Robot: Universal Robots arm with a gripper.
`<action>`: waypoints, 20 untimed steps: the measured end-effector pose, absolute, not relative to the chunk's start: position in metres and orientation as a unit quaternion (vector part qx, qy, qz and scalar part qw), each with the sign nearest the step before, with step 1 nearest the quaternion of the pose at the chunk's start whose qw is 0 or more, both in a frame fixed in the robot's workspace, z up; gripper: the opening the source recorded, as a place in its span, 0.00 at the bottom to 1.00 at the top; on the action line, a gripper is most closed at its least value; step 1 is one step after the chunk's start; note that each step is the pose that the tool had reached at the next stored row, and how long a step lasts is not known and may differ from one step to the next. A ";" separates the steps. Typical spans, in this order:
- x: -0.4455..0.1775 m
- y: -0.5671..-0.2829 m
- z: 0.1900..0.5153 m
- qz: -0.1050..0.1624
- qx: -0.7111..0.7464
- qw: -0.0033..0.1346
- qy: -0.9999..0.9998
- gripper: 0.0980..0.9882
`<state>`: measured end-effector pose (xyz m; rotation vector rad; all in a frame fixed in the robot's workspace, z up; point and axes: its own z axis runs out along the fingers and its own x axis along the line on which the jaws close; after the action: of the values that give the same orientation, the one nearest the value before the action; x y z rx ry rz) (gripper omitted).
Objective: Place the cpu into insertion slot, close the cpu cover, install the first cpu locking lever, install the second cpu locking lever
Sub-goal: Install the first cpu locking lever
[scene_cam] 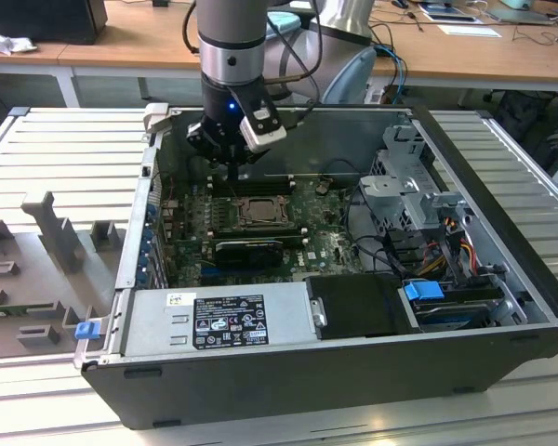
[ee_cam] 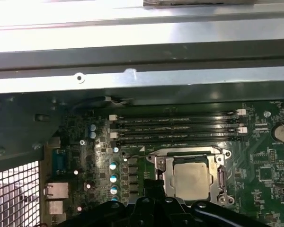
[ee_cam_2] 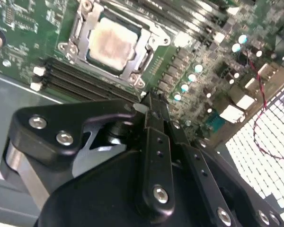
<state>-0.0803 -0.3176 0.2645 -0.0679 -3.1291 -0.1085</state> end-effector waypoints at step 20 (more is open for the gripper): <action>-0.113 -0.303 0.256 -0.038 -0.013 -0.008 -0.999 0.01</action>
<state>-0.1130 -0.3032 0.2556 -0.0402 -3.1549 -0.1211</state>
